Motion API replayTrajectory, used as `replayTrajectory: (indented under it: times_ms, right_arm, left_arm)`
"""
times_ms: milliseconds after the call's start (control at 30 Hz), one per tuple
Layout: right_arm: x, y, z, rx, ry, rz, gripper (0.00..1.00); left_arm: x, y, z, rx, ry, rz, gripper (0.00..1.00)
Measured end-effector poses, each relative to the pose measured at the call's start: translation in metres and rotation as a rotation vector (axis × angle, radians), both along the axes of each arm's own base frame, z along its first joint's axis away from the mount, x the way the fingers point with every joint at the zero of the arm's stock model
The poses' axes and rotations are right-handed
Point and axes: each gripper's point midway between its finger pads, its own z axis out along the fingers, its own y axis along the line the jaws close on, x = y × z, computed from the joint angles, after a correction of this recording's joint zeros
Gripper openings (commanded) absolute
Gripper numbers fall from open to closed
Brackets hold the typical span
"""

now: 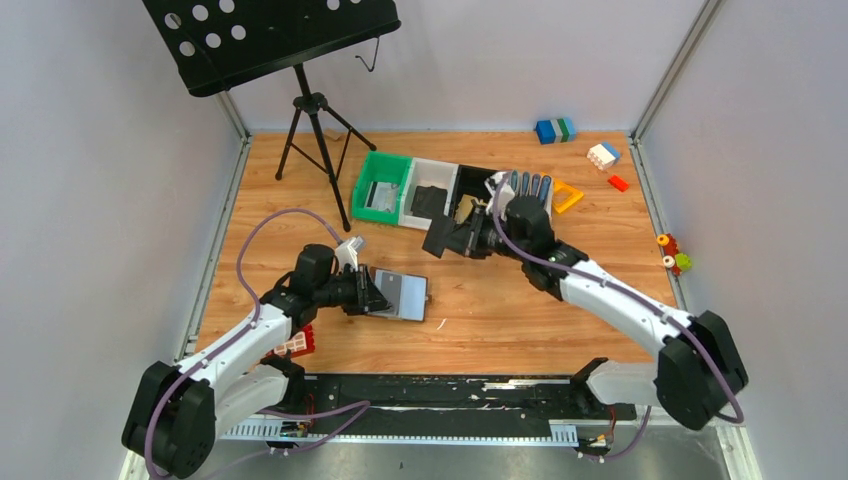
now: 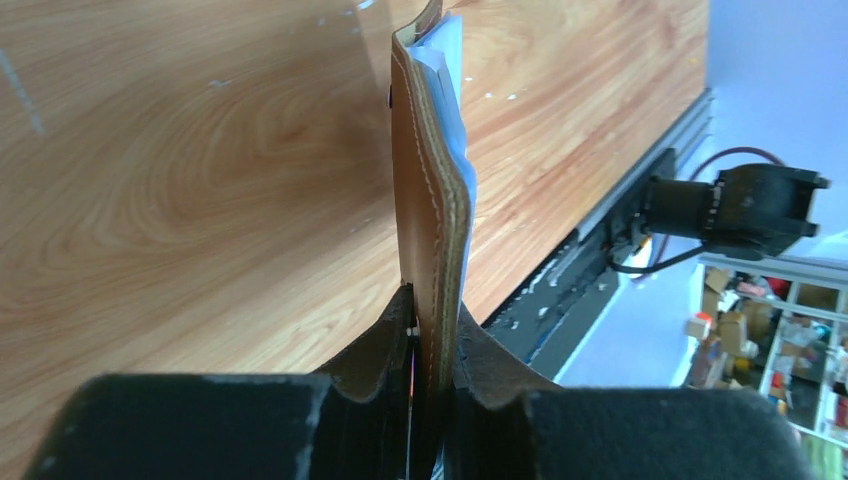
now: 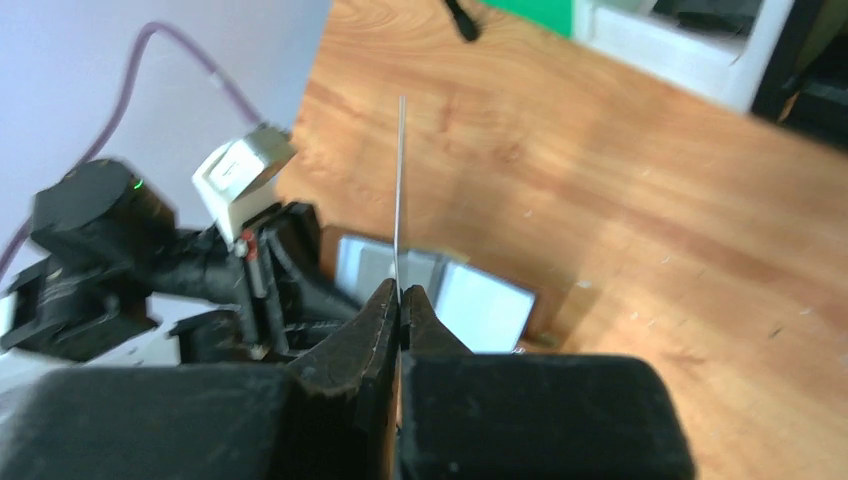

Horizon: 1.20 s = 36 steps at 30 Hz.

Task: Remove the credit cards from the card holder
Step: Place the credit card in the storage box.

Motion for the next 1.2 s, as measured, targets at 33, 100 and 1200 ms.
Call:
replayTrajectory:
  times_ms: [33,100,1200]
  right_arm:
    - [0.011,0.002,0.000,-0.035,-0.008,-0.015,0.00]
    - [0.032,0.006,-0.005,-0.099,-0.014,-0.033,0.00]
    - [0.232,0.030,-0.101,-0.417,0.085,-0.096,0.38]
  left_arm:
    - [0.000,0.003,-0.004,0.025,0.003,0.004,0.18]
    - [-0.002,0.008,-0.011,0.061,0.009,0.009,0.18]
    - [-0.001,0.019,-0.024,0.140,0.013,0.038,0.19]
